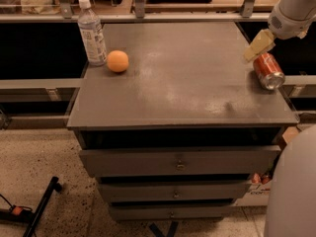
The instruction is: Place coke can upright
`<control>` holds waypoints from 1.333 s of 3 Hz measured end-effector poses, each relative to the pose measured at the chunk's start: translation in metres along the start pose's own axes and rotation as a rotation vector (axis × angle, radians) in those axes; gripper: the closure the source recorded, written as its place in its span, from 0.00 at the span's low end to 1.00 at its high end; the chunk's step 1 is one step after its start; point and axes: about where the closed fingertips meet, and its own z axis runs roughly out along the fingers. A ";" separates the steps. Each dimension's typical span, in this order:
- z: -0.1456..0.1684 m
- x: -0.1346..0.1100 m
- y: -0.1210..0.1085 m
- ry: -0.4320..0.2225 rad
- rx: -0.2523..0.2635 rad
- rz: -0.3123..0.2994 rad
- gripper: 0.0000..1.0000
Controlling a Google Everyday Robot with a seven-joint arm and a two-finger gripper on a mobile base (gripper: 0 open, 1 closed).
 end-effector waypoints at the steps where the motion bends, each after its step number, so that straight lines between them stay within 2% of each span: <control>1: 0.018 0.004 -0.002 0.035 -0.016 0.077 0.00; 3: 0.053 0.012 0.009 0.117 -0.084 0.149 0.00; 4: 0.066 0.015 0.014 0.145 -0.110 0.166 0.00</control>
Offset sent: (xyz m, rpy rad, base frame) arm 0.0122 -0.0057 -0.0453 0.0972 0.1391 -0.1605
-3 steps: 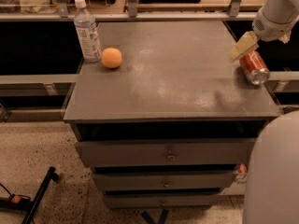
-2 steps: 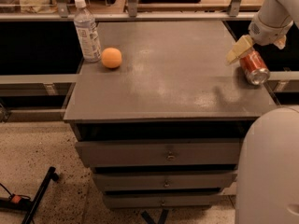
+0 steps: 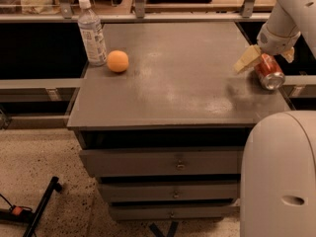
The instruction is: Place coke can upright
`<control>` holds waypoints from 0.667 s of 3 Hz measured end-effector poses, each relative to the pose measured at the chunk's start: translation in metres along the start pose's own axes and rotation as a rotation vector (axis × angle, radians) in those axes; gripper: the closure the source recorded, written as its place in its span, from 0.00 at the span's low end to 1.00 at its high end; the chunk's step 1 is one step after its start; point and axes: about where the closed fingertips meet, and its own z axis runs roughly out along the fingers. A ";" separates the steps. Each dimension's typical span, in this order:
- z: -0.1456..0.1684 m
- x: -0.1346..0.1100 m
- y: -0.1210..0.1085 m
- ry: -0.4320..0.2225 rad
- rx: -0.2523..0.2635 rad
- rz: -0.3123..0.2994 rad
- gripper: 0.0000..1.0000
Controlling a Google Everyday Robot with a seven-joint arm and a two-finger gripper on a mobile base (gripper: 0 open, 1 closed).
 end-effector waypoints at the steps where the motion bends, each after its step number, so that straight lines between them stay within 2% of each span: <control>1: 0.009 0.000 0.001 0.011 -0.017 0.007 0.16; 2: 0.013 -0.002 0.003 0.010 -0.030 -0.006 0.41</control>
Offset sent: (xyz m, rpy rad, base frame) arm 0.0041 0.0017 -0.0066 0.0353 0.0284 0.0265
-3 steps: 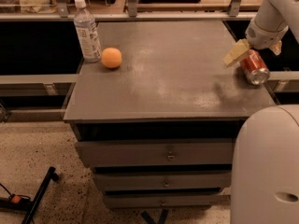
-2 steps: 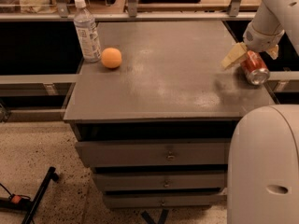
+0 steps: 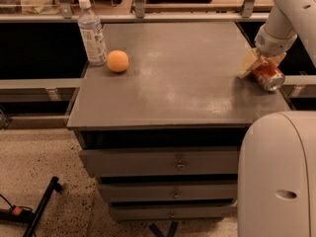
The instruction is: Place coke can upright
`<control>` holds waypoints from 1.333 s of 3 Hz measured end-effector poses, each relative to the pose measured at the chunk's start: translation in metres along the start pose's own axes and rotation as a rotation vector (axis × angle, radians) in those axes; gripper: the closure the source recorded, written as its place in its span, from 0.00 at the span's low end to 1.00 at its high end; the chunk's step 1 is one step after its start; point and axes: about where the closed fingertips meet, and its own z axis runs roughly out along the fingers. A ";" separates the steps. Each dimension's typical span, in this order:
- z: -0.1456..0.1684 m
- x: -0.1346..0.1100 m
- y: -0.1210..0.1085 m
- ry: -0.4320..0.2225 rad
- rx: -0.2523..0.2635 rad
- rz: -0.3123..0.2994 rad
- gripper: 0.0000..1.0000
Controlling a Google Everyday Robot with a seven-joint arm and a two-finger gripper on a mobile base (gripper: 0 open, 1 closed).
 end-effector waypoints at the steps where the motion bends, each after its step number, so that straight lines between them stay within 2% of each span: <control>1: 0.001 -0.003 0.001 0.005 0.007 -0.024 0.64; 2: -0.002 -0.003 0.001 0.005 0.007 -0.024 0.87; 3: -0.009 -0.006 0.001 0.007 0.023 -0.065 1.00; 4: -0.028 -0.012 0.002 -0.019 0.031 -0.119 1.00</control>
Offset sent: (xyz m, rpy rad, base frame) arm 0.0018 -0.0093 0.0138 -0.0458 0.0420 0.0510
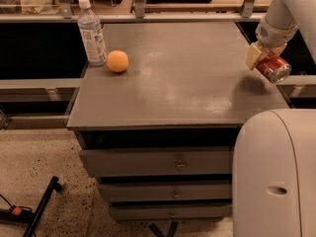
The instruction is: Place coke can upright
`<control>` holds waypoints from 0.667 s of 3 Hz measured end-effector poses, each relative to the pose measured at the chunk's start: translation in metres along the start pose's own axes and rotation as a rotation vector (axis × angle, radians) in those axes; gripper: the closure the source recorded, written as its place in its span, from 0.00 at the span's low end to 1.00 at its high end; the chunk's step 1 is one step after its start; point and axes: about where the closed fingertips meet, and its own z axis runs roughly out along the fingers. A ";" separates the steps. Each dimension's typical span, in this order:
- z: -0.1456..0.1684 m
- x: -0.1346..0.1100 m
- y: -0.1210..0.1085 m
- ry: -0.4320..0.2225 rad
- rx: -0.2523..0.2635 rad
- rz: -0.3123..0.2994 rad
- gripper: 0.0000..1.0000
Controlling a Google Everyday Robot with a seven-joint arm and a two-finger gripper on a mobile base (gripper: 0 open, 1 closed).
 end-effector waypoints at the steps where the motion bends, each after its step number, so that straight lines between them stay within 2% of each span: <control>1: -0.022 -0.008 0.004 -0.055 -0.013 -0.071 1.00; 2: -0.046 -0.021 0.017 -0.191 -0.068 -0.200 1.00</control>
Offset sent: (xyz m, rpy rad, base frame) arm -0.0149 0.0677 0.0825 0.1777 -0.3171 0.5231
